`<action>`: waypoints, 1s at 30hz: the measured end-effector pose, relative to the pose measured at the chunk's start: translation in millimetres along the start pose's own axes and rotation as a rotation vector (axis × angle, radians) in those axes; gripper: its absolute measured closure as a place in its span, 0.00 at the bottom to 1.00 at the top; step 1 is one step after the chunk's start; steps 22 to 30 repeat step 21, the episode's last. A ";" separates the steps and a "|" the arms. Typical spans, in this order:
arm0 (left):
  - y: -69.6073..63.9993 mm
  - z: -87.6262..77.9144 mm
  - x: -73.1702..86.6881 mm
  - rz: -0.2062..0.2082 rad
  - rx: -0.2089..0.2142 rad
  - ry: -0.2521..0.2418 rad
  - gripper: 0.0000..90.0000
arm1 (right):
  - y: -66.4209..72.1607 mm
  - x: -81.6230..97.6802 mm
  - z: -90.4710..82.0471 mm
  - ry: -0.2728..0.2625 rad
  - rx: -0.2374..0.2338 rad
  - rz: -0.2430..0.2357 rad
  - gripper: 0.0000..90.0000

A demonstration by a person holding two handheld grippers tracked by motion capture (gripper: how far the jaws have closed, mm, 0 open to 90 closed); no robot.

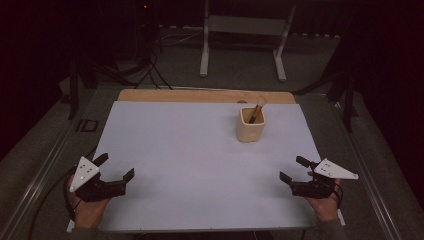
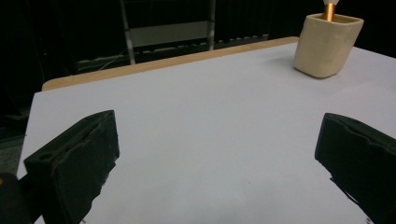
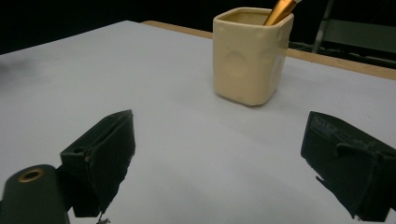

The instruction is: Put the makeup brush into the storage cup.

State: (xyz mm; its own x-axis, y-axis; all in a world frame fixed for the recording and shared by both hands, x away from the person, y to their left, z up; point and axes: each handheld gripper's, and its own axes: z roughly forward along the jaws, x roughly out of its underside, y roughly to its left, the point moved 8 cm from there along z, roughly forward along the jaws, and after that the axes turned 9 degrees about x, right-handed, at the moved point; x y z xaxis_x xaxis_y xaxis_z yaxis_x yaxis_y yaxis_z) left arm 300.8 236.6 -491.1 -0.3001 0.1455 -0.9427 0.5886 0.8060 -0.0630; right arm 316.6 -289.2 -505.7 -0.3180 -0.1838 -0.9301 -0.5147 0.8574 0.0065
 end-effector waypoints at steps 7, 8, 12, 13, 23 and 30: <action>3.4 -2.1 0.1 -0.003 -0.017 -0.014 0.01 | -0.8 -1.2 1.5 -0.003 0.003 -0.005 0.11; 3.4 -2.2 -0.1 -0.001 -0.023 -0.017 0.01 | -2.0 -2.0 2.3 -0.006 0.007 -0.001 0.11; 5.0 -1.6 0.4 0.006 -0.035 -0.017 0.01 | -3.5 -3.0 2.9 -0.010 0.011 -0.001 0.11; 5.0 -1.6 0.4 0.006 -0.035 -0.017 0.01 | -3.5 -3.0 2.9 -0.010 0.011 -0.001 0.11; 7.0 -0.6 2.0 0.010 -0.047 -0.015 0.01 | -3.1 -3.2 3.7 -0.011 0.012 -0.004 0.11; 7.0 -0.6 2.0 0.010 -0.047 -0.015 0.01 | -3.1 -3.2 3.7 -0.011 0.012 -0.004 0.11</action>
